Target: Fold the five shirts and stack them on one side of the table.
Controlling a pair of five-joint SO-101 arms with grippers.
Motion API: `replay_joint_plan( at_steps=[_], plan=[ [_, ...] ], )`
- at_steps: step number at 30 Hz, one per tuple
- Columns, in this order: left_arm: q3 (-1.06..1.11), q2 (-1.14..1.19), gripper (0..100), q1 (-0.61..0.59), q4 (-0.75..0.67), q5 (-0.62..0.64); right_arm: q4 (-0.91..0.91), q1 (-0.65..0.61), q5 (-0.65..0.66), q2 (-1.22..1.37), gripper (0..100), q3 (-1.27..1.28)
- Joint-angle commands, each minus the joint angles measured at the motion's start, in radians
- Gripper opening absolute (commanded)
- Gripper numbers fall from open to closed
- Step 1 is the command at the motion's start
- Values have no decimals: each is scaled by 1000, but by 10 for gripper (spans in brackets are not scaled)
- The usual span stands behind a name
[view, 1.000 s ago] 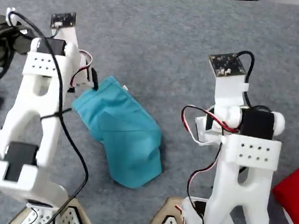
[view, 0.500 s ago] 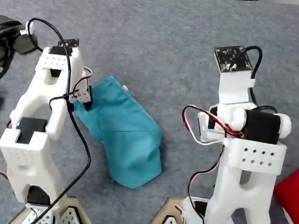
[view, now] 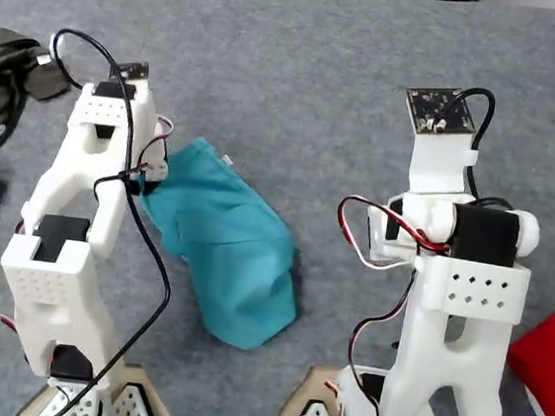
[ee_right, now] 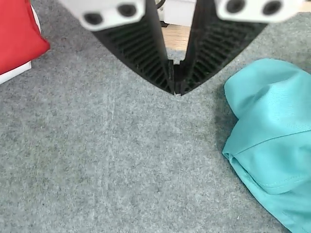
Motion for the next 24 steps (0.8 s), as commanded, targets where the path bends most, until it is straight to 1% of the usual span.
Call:
replay_joint_plan(
  at_steps=[1,5,7,9,12,15,17,20,24],
  plan=[
    [-195,-15,19,-21,123,-3,21,-18,-8,-30,8,-1],
    [-491,-15,19,-43,321,-3,21,-18,-9,-31,8,-7],
    [-661,-15,19,-58,408,-3,21,-31,-34,-30,9,-8],
    [-789,-18,19,-81,413,11,21,-82,-74,-30,9,-8],
    [-902,-70,19,-124,413,46,18,-226,-130,-28,9,-30],
    [-905,-124,19,-140,413,43,6,-394,-189,2,9,-97],
    [-875,-156,19,-141,413,41,6,-483,-227,67,9,-163],
    [-810,-200,19,-164,413,41,11,-579,-276,202,9,-278],
    [-694,-236,19,-193,413,40,11,-671,-325,400,9,-481]
  ],
)
